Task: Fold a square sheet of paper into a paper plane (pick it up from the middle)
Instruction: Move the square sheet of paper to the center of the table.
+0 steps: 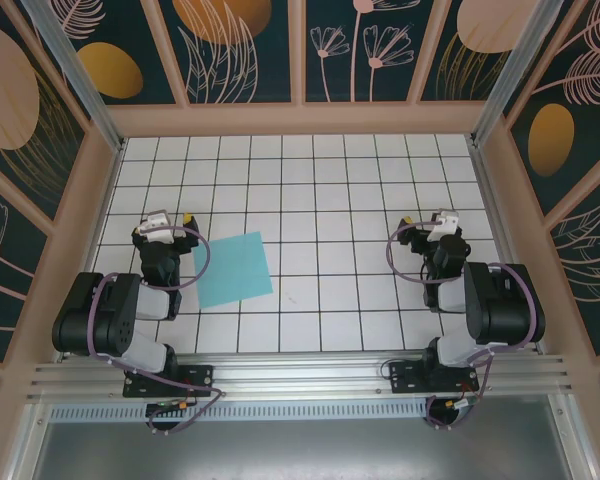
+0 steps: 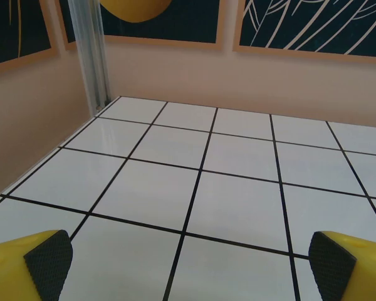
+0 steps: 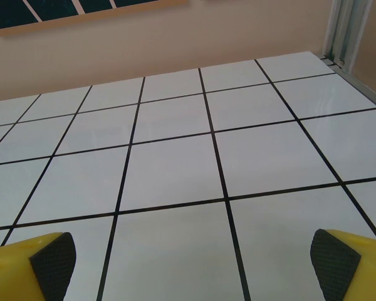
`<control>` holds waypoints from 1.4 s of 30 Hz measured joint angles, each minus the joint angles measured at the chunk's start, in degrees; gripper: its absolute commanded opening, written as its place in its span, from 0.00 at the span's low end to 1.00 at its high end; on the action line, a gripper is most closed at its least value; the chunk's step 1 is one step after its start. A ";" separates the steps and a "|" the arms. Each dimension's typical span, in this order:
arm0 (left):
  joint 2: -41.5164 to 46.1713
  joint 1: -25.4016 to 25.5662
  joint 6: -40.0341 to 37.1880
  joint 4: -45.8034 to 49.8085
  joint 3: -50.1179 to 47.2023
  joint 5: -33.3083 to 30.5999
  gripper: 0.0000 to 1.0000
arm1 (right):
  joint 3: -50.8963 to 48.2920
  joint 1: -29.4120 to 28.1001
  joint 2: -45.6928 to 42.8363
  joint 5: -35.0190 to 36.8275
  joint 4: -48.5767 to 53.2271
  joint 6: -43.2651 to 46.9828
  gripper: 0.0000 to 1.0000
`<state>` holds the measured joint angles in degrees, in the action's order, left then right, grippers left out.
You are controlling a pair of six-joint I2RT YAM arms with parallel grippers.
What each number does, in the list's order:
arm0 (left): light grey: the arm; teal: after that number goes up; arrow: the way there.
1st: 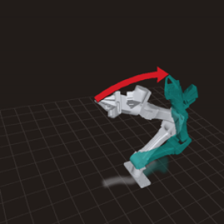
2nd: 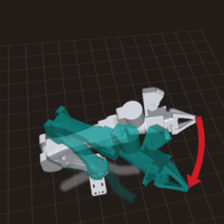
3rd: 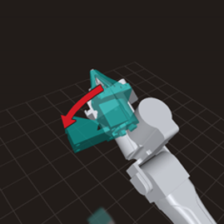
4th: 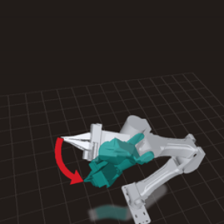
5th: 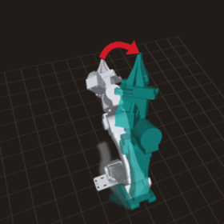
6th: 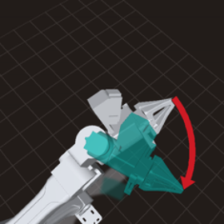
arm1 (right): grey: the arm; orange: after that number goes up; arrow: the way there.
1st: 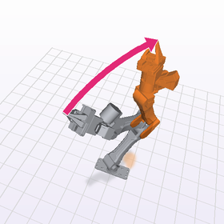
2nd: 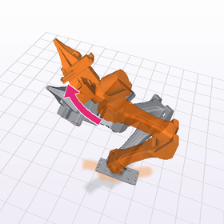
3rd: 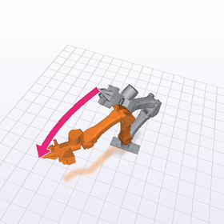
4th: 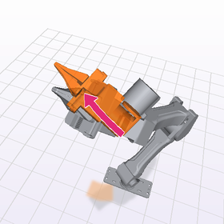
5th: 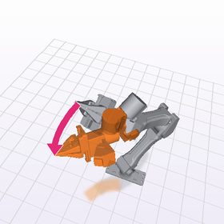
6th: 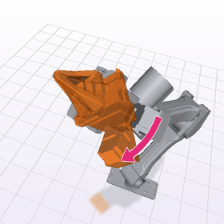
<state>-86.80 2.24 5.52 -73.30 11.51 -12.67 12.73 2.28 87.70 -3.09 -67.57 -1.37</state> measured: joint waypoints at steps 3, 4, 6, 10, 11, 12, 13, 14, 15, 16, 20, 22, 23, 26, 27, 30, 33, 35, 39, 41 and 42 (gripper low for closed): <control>0.00 0.00 0.00 -0.02 0.00 0.00 0.99 | 0.00 0.00 0.00 0.00 0.02 0.00 0.99; 0.00 0.00 0.00 -0.02 0.00 0.00 0.99 | 0.00 0.00 0.00 0.00 0.00 0.00 0.99; 0.00 0.00 0.00 -0.02 0.00 0.00 0.99 | 0.00 0.00 0.00 0.00 0.02 0.00 0.99; 0.00 0.00 0.02 -0.02 0.02 0.00 0.99 | 0.00 0.00 0.00 0.00 0.02 0.00 0.99; 0.00 0.00 0.02 -0.02 0.04 0.00 0.99 | 0.00 0.00 0.00 0.00 0.02 0.00 0.99; 0.00 0.00 0.00 -0.02 0.07 0.00 0.99 | 0.00 0.00 0.00 0.00 0.02 0.00 0.99; 0.00 0.00 0.00 0.00 0.09 0.00 0.99 | 0.00 0.00 0.00 0.00 0.02 0.00 0.99; 0.00 0.00 0.00 -0.02 0.09 0.00 0.99 | 0.00 0.00 0.00 0.00 0.02 0.00 0.99; 0.00 0.00 0.00 -0.02 0.09 0.00 0.99 | 0.00 0.00 0.00 0.00 0.02 0.00 0.99; 0.00 0.00 0.00 -0.04 0.09 -0.02 0.99 | 0.00 0.00 0.00 0.00 0.02 0.00 0.99; 0.33 0.00 0.09 -0.15 0.00 -1.57 0.99 | 0.13 -0.04 -0.07 -0.07 0.37 0.39 0.99; 2.16 0.00 0.11 0.07 -0.68 -2.47 0.99 | 1.46 -0.33 -1.22 -0.02 3.98 0.94 0.99; 4.04 0.00 0.35 0.92 -1.05 -3.04 0.99 | 3.02 -0.52 -2.43 -0.02 7.37 0.96 0.99; 12.09 0.00 2.71 9.99 0.76 -4.59 0.99 | 11.76 -0.85 -6.25 0.50 22.25 -1.11 0.99; 14.21 0.00 4.07 14.03 2.86 -4.63 0.99 | 14.88 -0.85 -7.19 0.81 26.49 -2.62 0.99; 17.00 0.00 9.27 23.98 9.94 -3.28 0.99 | 23.56 -0.87 -9.60 1.05 38.93 -7.76 0.99; 17.42 -0.02 15.02 32.70 15.41 0.83 0.99 | 28.24 -0.87 -10.71 -2.01 47.41 -12.57 0.99; 17.31 0.00 18.93 37.09 16.68 4.07 0.98 | 28.52 -0.87 -11.10 -6.23 50.88 -15.69 0.99; 16.17 0.00 25.70 42.32 16.15 11.87 0.98 | 26.49 -1.53 -10.75 -18.38 52.98 -22.91 0.99; 15.69 0.00 28.98 42.84 14.69 16.61 0.96 | 26.27 -3.61 -9.49 -22.47 52.96 -26.18 0.99; 15.47 0.00 30.58 43.17 13.79 19.50 0.96 | 26.32 -5.33 -8.68 -23.39 52.89 -27.56 0.99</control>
<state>-71.33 2.24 36.10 -30.13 25.30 6.83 39.05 -3.05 79.02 -26.48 -14.68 -28.93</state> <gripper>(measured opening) 0.967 0.990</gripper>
